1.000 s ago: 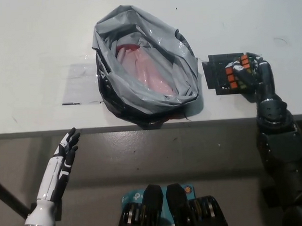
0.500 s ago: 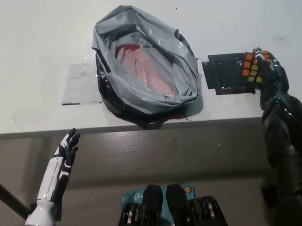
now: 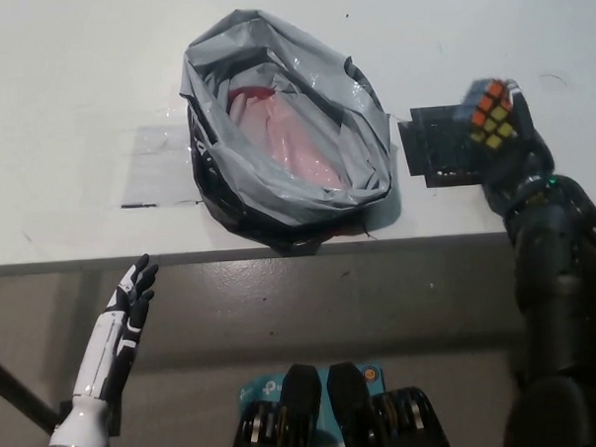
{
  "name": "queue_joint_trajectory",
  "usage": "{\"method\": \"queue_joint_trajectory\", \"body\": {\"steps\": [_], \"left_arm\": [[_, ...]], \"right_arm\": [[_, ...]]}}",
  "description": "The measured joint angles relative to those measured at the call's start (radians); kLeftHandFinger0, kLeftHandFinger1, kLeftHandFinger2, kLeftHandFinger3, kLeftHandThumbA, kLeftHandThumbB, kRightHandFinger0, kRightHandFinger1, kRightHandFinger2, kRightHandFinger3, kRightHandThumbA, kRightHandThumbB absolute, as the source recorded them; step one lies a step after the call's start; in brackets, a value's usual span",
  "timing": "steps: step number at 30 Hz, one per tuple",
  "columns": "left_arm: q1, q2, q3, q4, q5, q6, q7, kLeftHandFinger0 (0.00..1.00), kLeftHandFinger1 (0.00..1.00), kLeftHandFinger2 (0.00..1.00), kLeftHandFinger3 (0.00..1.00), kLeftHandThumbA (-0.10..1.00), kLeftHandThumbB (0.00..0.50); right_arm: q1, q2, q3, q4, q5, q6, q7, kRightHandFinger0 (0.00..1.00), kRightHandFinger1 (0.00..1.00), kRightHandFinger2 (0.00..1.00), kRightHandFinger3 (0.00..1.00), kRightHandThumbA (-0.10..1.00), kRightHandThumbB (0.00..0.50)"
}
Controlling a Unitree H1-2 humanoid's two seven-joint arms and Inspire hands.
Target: Use the right hand to pick up a rubix's cube and place it into a plastic bag and lift the bag
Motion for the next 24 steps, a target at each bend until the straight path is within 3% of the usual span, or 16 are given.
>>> {"method": "queue_joint_trajectory", "body": {"steps": [4, 5, 7, 9, 11, 15, 16, 18, 21, 24], "left_arm": [[0.0, 0.0, 0.0, 0.0, 0.0, 0.0, 0.0, 1.0, 1.0, 1.0, 1.0, 1.0, 0.119], [0.0, 0.0, 0.0, 0.0, 0.0, 0.0, 0.0, 1.0, 1.0, 1.0, 1.0, 1.0, 0.117], [0.0, 0.0, 0.0, 0.0, 0.0, 0.0, 0.0, 1.0, 1.0, 1.0, 1.0, 1.0, 0.117], [0.0, 0.0, 0.0, 0.0, 0.0, 0.0, 0.0, 1.0, 1.0, 1.0, 1.0, 1.0, 0.119], [0.001, 0.0, 0.001, 0.0, 0.0, 0.0, 0.0, 1.0, 1.0, 1.0, 1.0, 1.0, 0.12], [0.001, 0.001, 0.001, 0.0, 0.0, 0.0, 0.0, 1.0, 1.0, 1.0, 1.0, 1.0, 0.119], [0.001, 0.001, 0.0, 0.0, 0.0, 0.0, 0.0, 1.0, 1.0, 1.0, 1.0, 1.0, 0.115], [0.001, 0.001, 0.0, 0.0, 0.0, 0.0, 0.0, 1.0, 1.0, 1.0, 1.0, 1.0, 0.124], [0.001, 0.001, 0.0, -0.001, 0.0, 0.0, 0.0, 1.0, 1.0, 1.0, 1.0, 1.0, 0.132], [0.001, 0.001, 0.0, -0.001, -0.001, 0.0, 0.0, 1.0, 1.0, 1.0, 1.0, 1.0, 0.128]], "right_arm": [[-0.038, 0.028, -0.003, -0.063, 0.062, 0.037, 0.0, 0.0, 0.16, 0.74, 1.0, -0.1, 0.078], [-0.06, 0.04, -0.003, -0.098, 0.088, 0.051, -0.001, 0.0, 0.23, 0.74, 0.87, -0.1, 0.073], [-0.081, 0.05, -0.003, -0.125, 0.107, 0.062, -0.001, 0.0, 0.29, 0.74, 1.0, -0.1, 0.068], [-0.142, 0.068, 0.001, -0.178, 0.158, 0.087, -0.001, 0.0, 0.32, 0.74, 1.0, -0.1, 0.064], [-0.18, 0.078, 0.009, -0.209, 0.193, 0.101, -0.001, 0.0, 0.3, 0.7, 1.0, -0.1, 0.076], [-0.231, 0.097, 0.057, -0.258, 0.26, 0.121, -0.002, 0.0, 0.28, 0.73, 1.0, -0.1, 0.083], [-0.244, 0.1, 0.077, -0.268, 0.274, 0.125, -0.004, 0.0, 0.23, 0.71, 1.0, -0.1, 0.057], [-0.253, 0.104, 0.099, -0.282, 0.287, 0.129, -0.006, 0.0, 0.23, 0.72, 1.0, -0.1, 0.05], [-0.254, 0.107, 0.156, -0.285, 0.28, 0.127, -0.004, 0.0, 0.36, 0.86, 1.0, -0.1, 0.043], [-0.253, 0.11, 0.19, -0.278, 0.269, 0.122, -0.003, 0.0, 0.39, 0.91, 1.0, -0.1, 0.067]]}}
